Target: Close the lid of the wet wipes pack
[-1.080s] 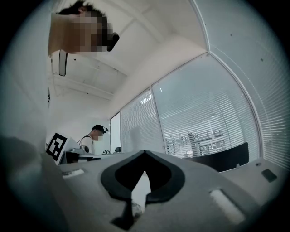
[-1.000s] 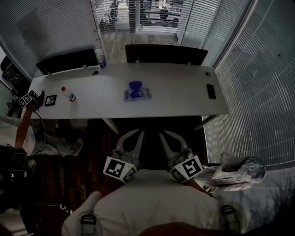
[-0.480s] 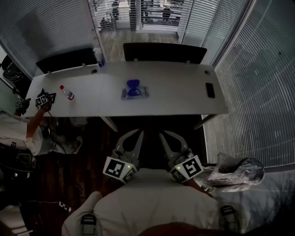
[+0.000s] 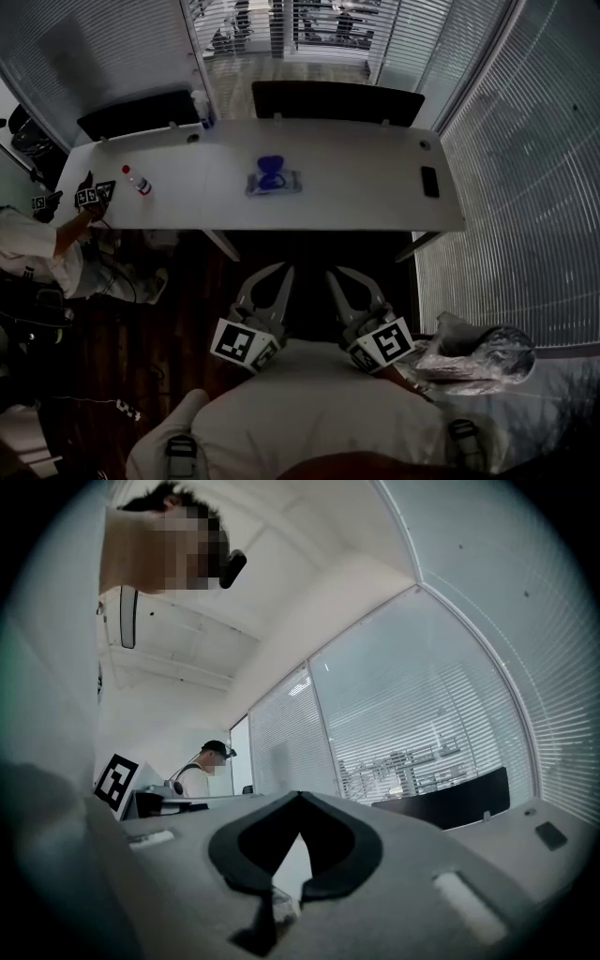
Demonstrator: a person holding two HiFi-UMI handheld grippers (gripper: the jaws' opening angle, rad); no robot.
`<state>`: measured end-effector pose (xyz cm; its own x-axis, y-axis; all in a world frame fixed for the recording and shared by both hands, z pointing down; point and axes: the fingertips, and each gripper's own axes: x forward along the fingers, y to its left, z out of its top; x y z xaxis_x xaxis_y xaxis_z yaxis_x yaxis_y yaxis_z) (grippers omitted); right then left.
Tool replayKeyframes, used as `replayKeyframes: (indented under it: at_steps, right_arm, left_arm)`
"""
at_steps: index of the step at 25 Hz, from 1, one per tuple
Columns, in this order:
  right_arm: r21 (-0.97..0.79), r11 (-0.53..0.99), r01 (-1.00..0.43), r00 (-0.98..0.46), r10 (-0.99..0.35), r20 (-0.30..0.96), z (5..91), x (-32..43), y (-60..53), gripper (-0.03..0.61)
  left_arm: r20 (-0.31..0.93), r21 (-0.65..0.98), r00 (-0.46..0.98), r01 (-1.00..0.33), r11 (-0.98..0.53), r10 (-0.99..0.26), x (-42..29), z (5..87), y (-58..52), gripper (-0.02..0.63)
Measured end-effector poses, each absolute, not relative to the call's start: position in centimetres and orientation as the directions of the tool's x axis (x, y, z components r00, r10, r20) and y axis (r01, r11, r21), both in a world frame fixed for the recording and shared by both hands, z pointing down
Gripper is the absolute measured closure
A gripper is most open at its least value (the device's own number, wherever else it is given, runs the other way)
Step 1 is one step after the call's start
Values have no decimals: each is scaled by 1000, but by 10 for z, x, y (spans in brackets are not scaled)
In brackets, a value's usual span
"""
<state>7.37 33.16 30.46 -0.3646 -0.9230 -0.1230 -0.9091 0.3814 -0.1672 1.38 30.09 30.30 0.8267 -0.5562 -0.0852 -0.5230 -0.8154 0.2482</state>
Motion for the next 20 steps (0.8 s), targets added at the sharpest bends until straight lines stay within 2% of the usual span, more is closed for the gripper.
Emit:
replayKeyframes:
  at_steps: [11,20]
  right_arm:
    - [-165,397,-903,-381,-917,-120,310,75,306,578]
    - [-161,392,-906,-379,-919,-104,316,74,242,578]
  left_arm:
    - [-102,239,812,-540,-807,-574,14,307,273,615]
    - [-106,261,806,-542,-799,-582,12,312,209,615]
